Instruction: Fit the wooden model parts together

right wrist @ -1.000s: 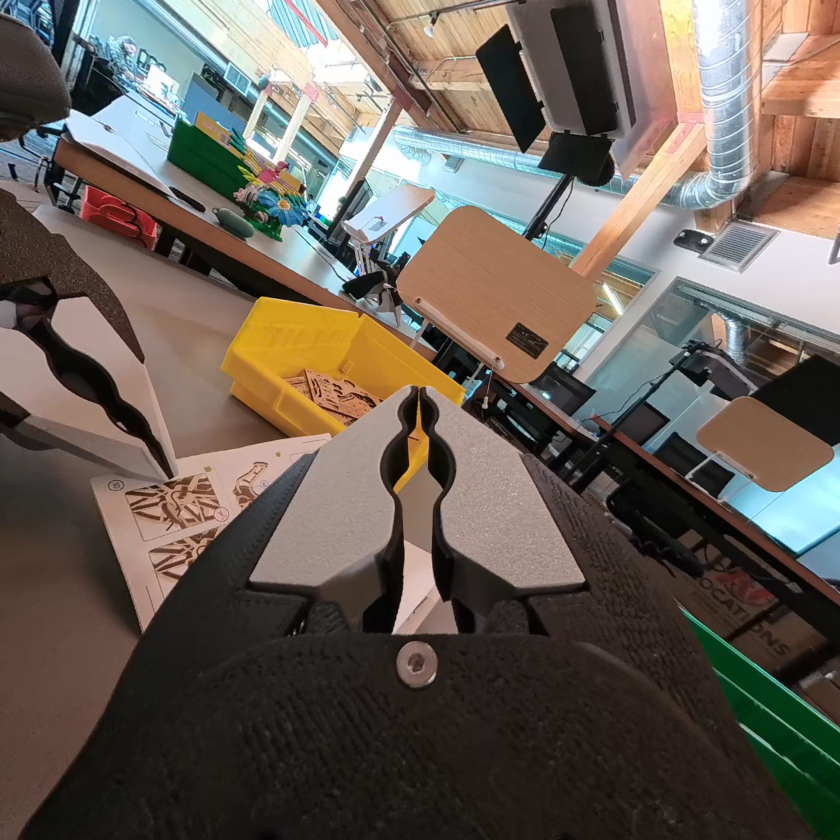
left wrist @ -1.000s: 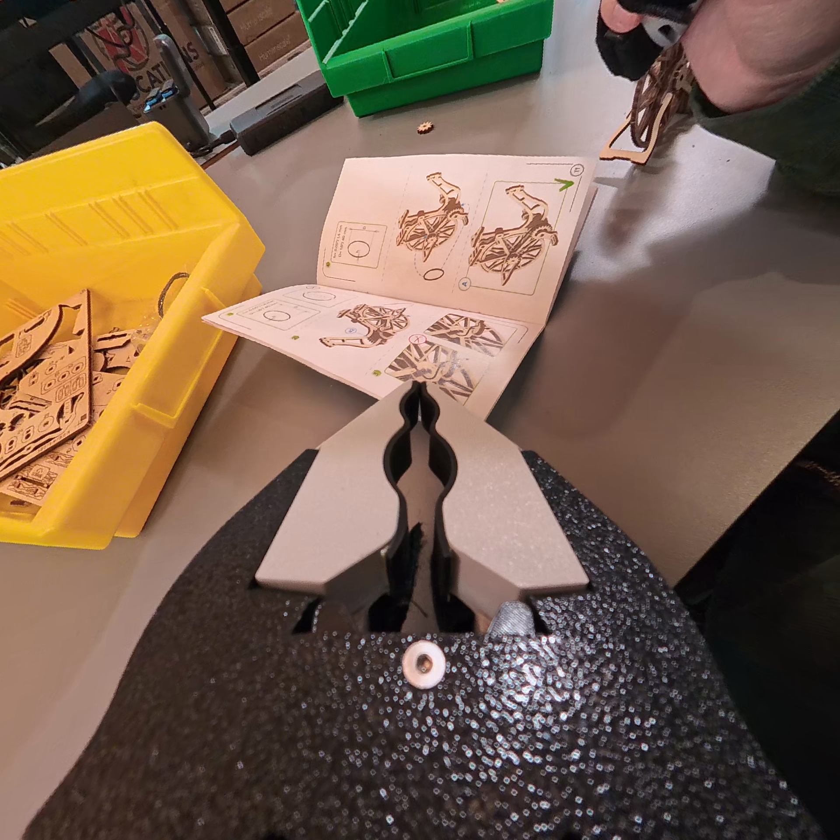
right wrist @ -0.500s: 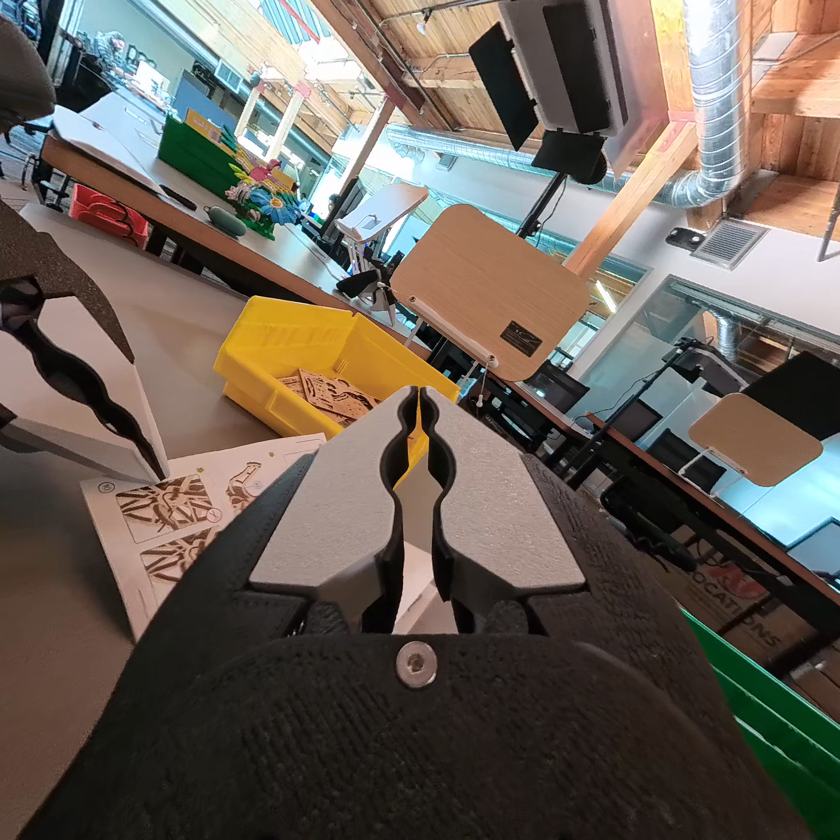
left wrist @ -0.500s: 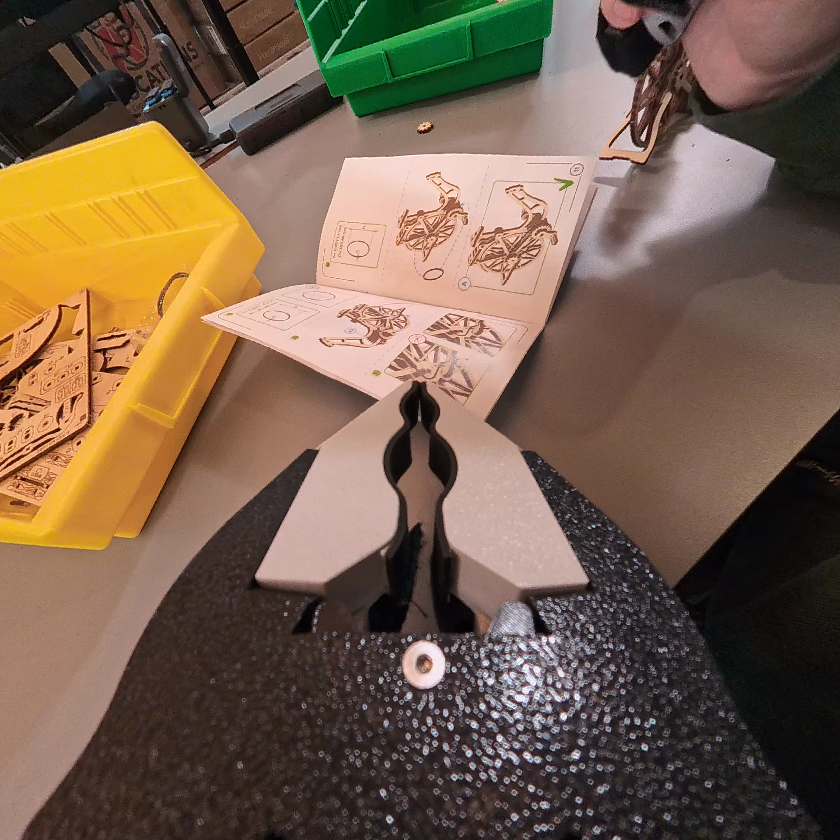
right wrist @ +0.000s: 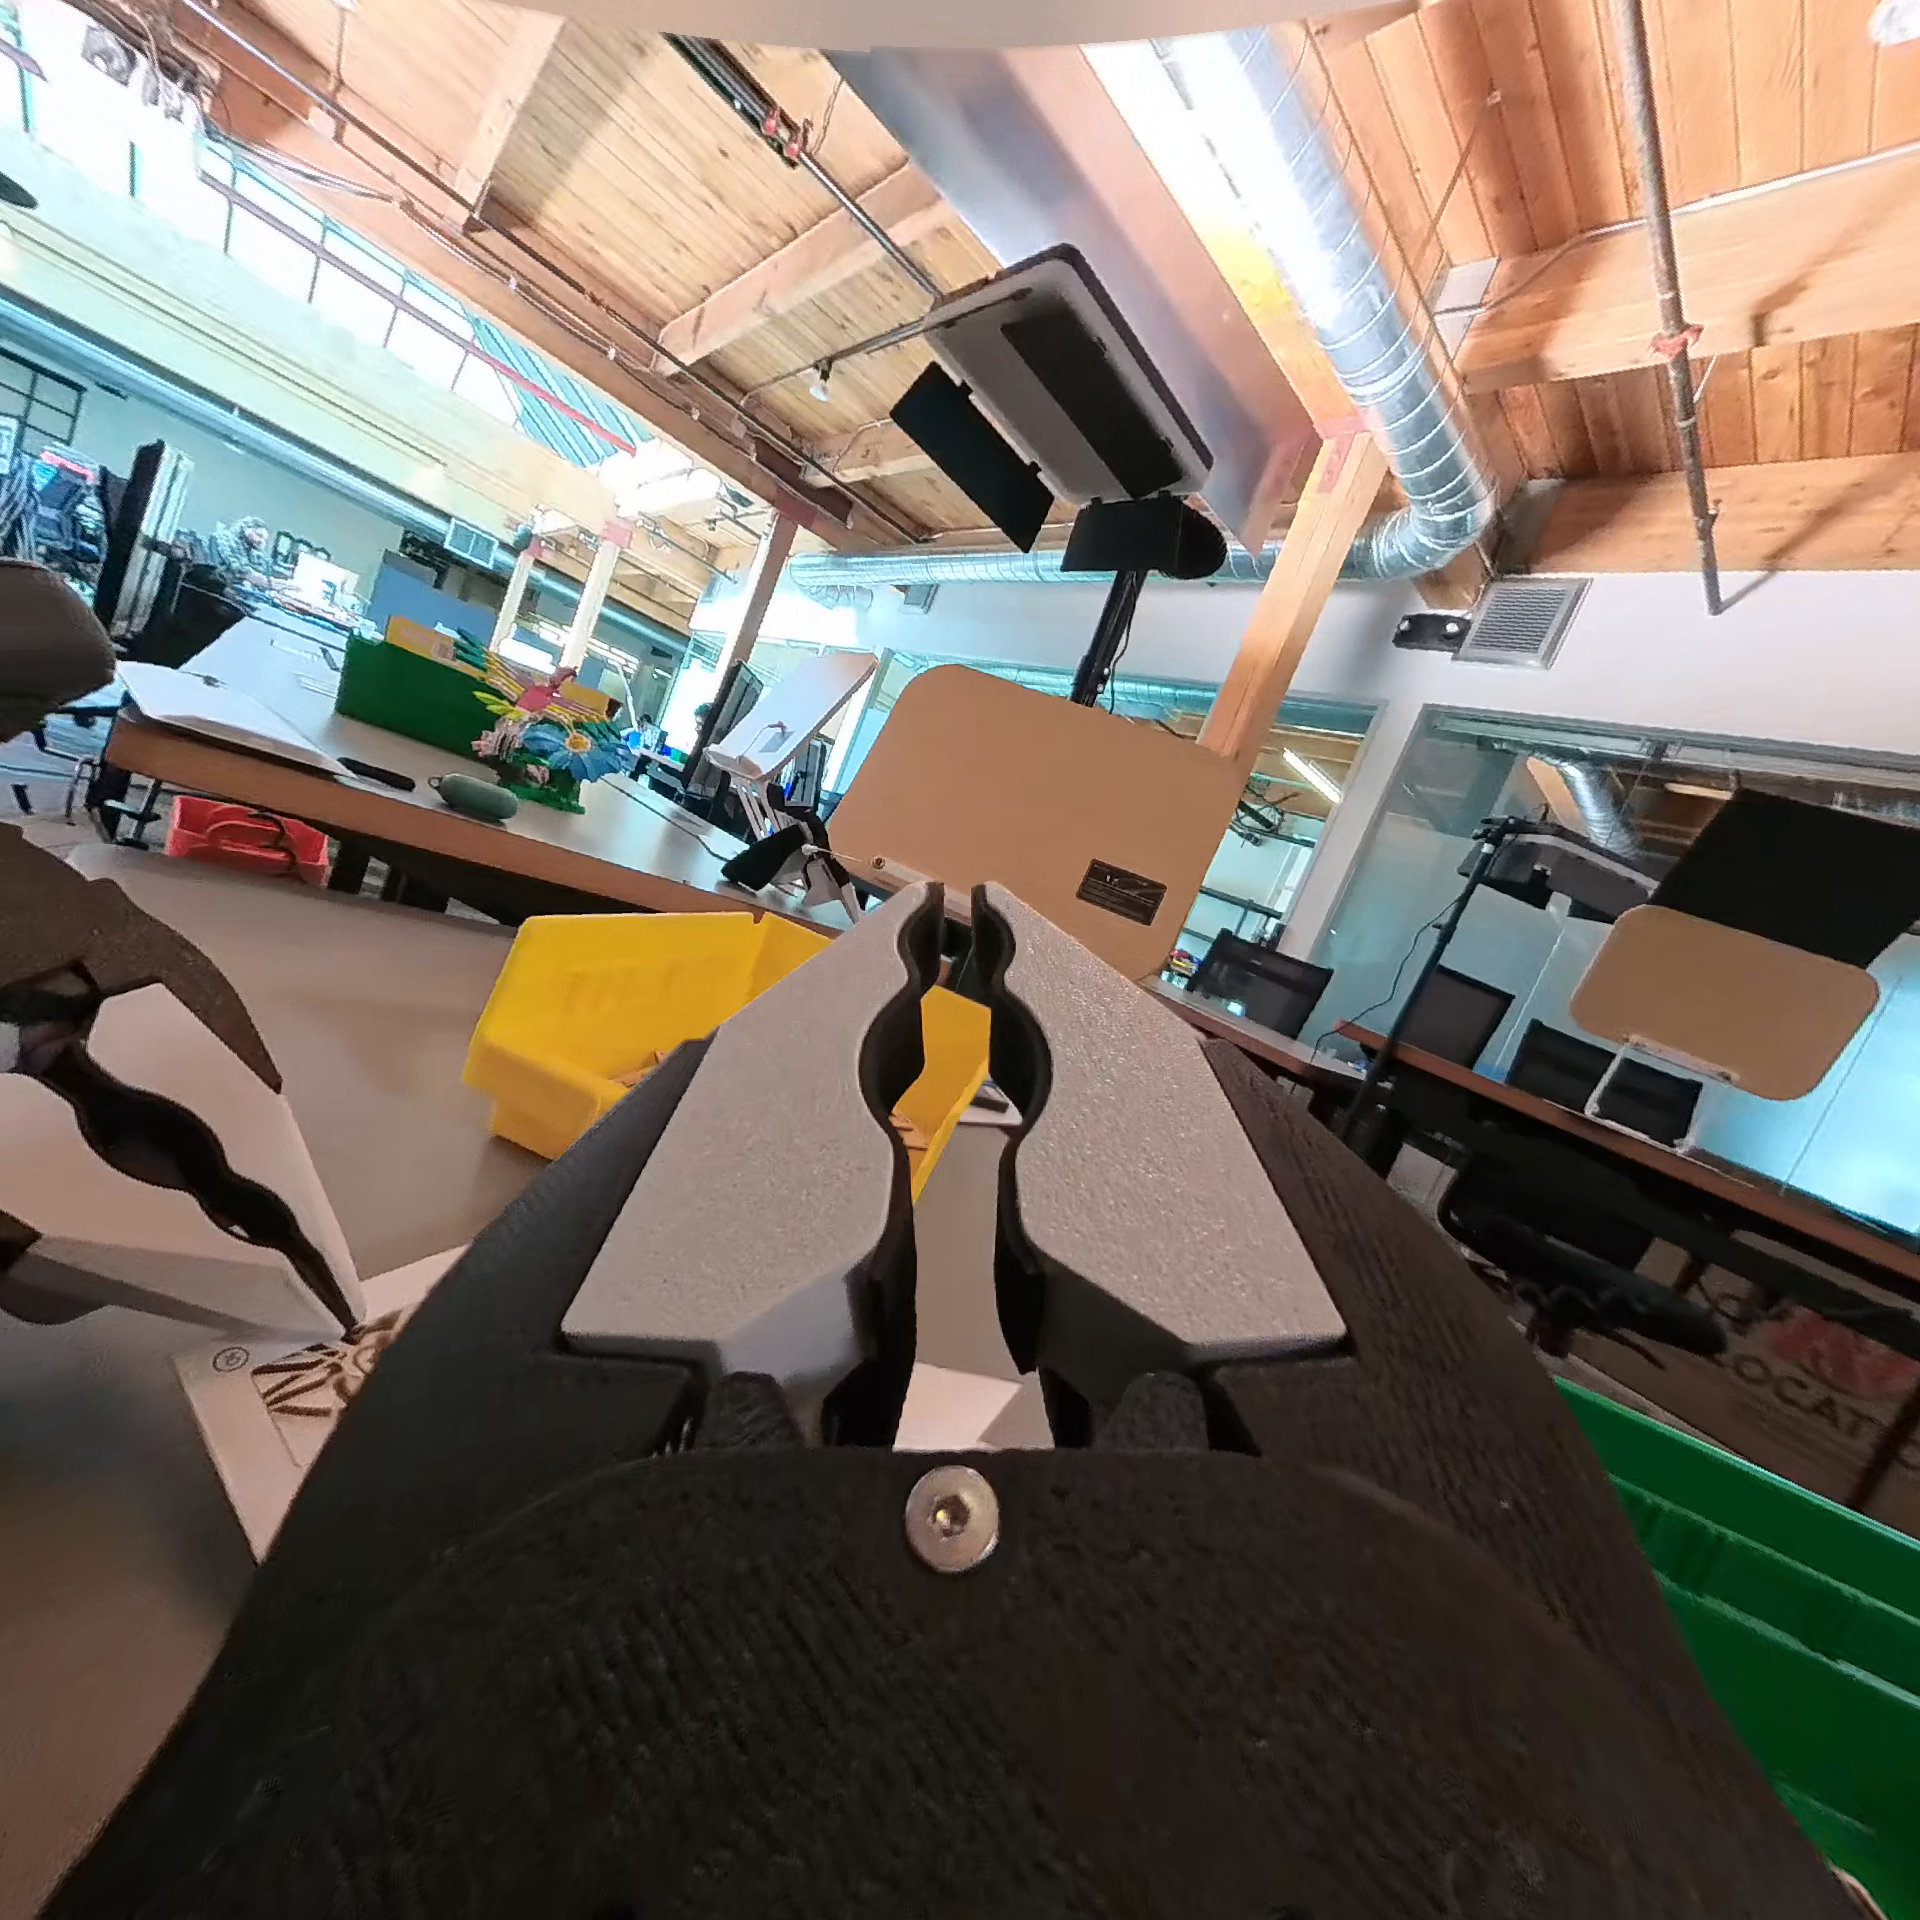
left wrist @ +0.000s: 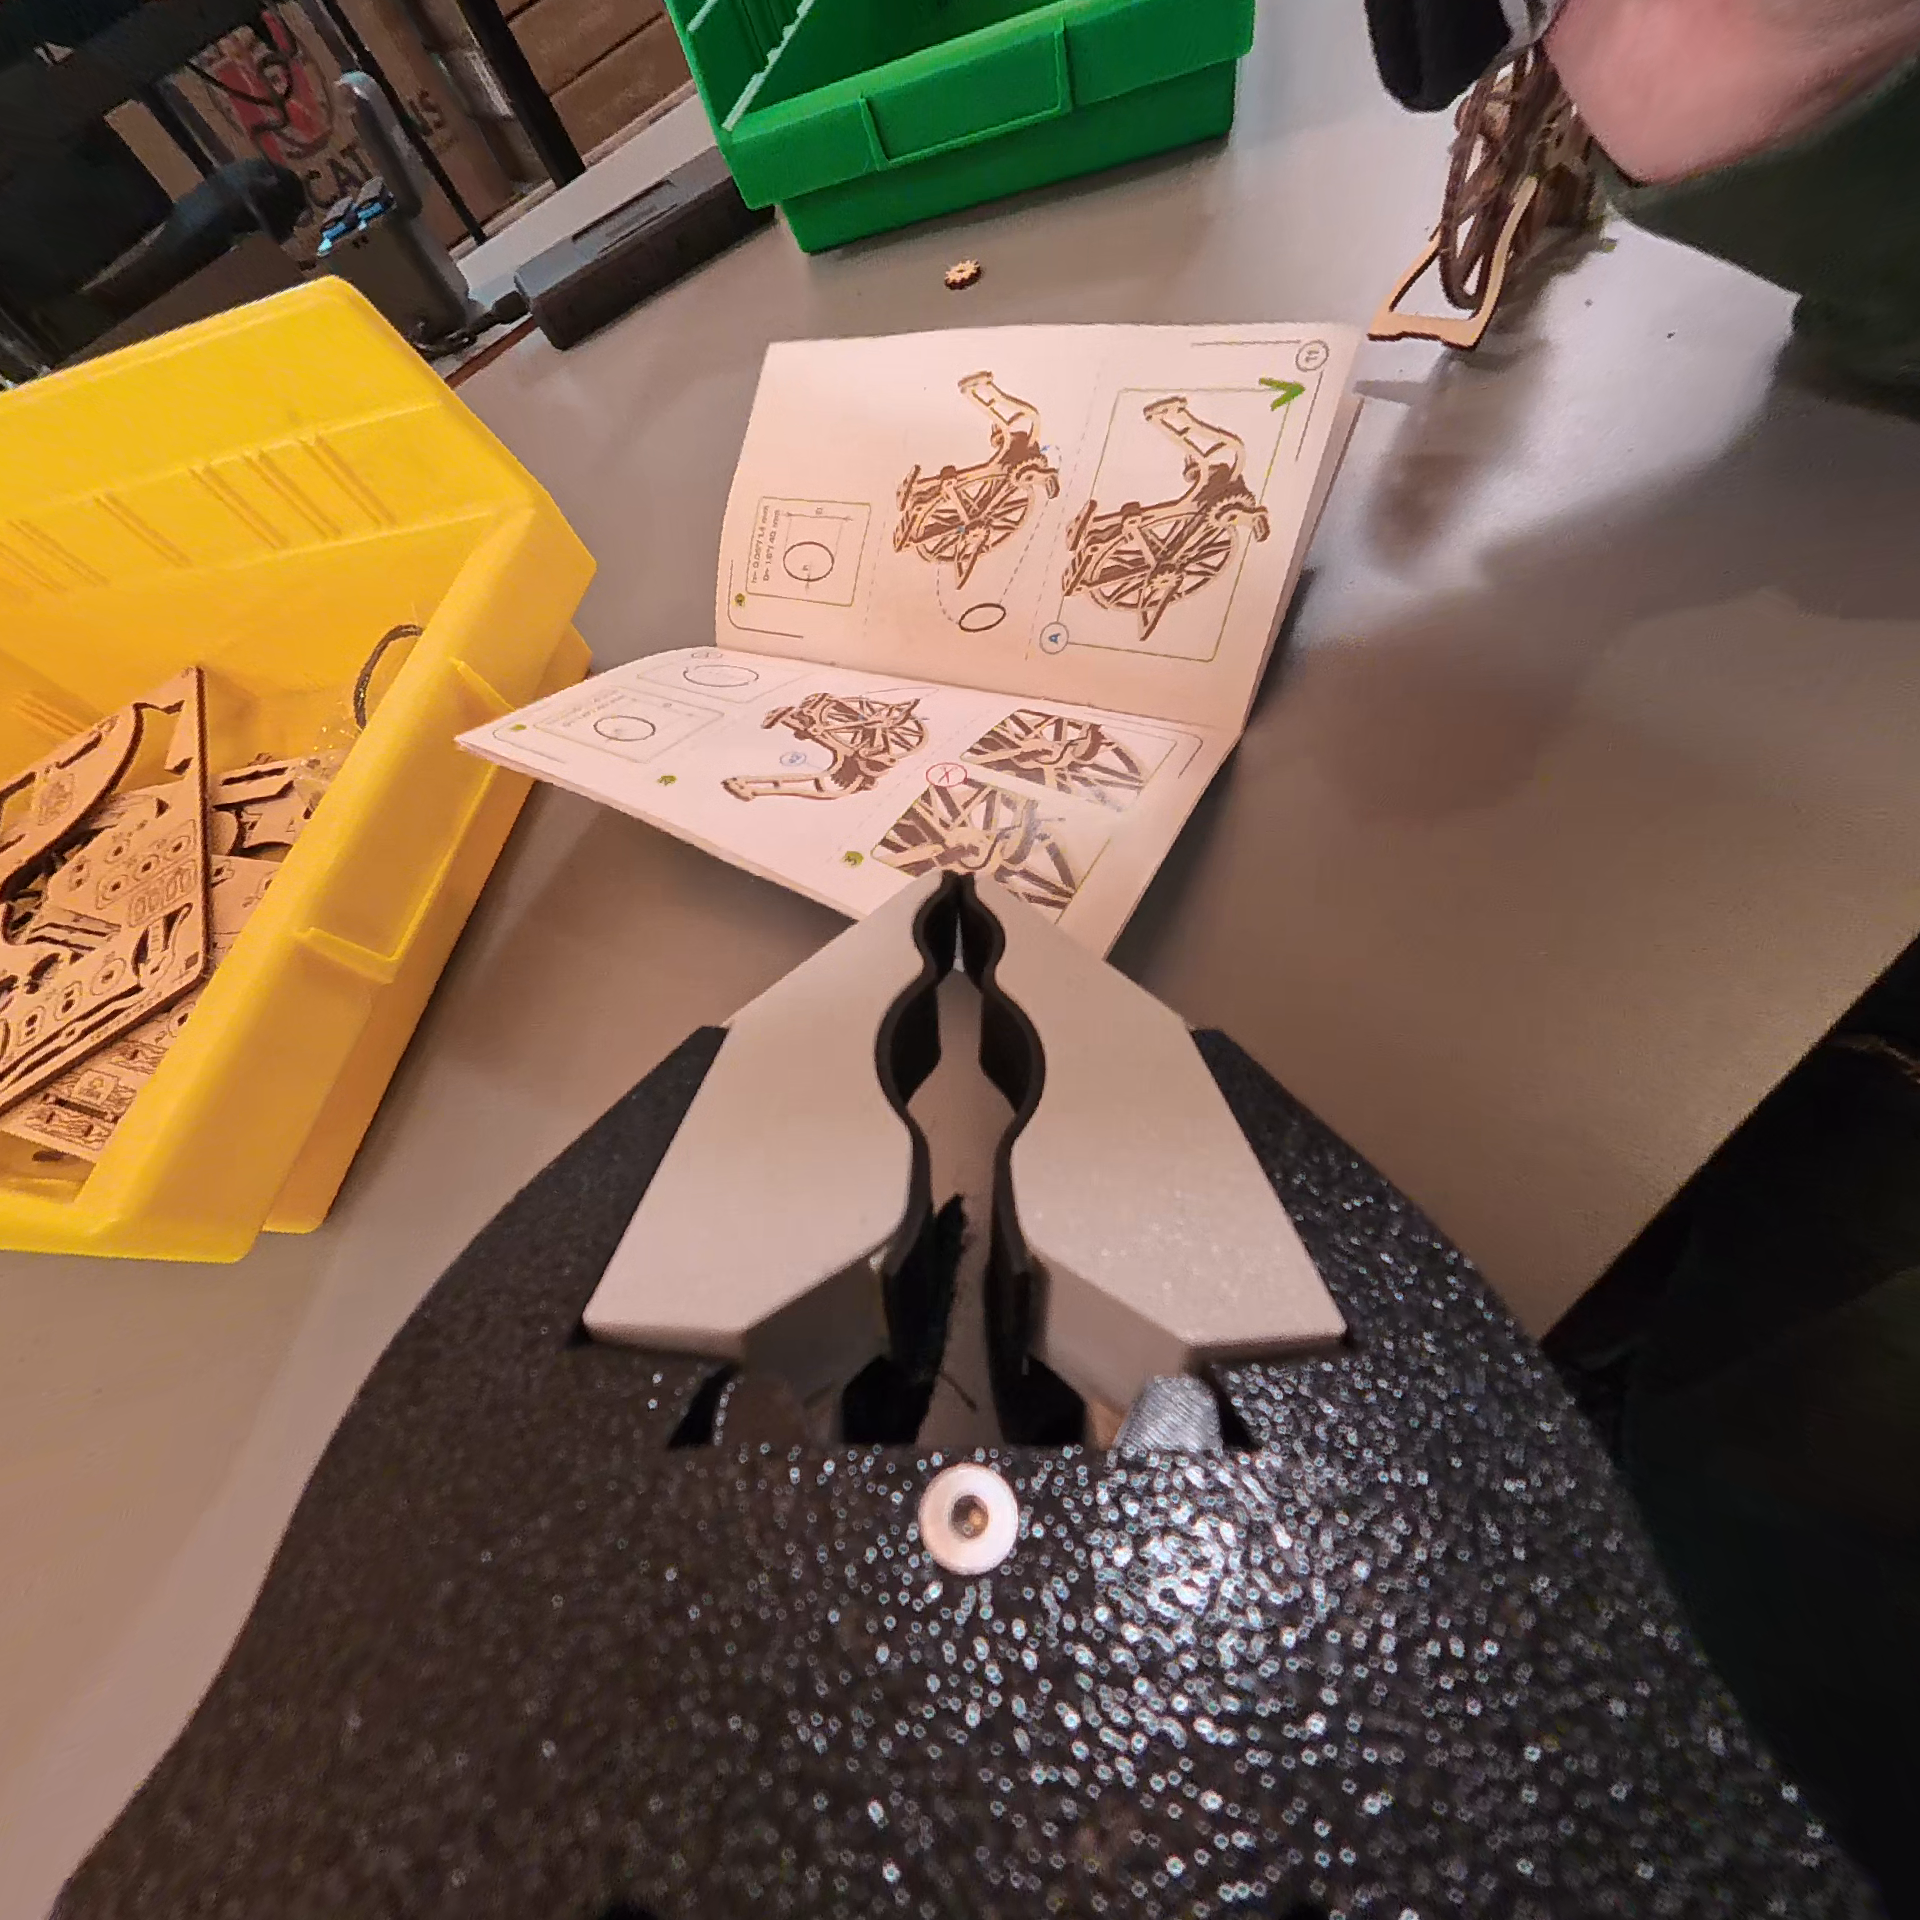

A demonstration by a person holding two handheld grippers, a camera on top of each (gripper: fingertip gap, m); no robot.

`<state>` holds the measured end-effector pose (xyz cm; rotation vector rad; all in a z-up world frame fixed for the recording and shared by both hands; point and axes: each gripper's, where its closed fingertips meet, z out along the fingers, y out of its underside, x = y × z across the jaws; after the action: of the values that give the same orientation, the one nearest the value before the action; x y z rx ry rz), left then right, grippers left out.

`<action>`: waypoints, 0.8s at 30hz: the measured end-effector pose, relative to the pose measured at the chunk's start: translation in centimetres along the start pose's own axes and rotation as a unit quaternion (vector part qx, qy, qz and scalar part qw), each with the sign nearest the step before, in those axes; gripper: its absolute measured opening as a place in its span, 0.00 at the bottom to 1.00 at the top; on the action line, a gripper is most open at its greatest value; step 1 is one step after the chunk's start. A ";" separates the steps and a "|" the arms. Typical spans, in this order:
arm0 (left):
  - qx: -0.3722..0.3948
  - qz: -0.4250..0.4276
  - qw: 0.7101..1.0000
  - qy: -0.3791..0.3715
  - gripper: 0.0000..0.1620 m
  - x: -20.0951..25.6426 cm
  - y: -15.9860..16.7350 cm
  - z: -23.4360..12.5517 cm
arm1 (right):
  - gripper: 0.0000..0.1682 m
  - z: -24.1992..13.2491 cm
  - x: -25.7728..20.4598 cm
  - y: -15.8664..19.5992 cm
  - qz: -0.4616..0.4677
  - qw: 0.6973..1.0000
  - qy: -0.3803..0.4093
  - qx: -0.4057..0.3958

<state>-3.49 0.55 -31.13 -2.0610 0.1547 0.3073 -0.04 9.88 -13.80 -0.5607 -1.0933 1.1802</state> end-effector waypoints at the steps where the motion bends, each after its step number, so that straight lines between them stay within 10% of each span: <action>1: 0.000 0.000 1.000 0.000 0.00 0.0 0.0 0.0 | 0.02 0.0 0.0 0.1 -0.001 1.000 0.000 -0.002; 24: -0.007 0.010 1.000 -0.003 0.00 -0.1 0.3 -0.2 | 0.02 0.4 -0.9 1.4 -0.005 0.999 -0.022 -0.034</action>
<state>-3.59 0.21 -31.23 -2.0726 0.1708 0.3267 -1.05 9.45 -15.12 -0.5849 -1.1754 1.1550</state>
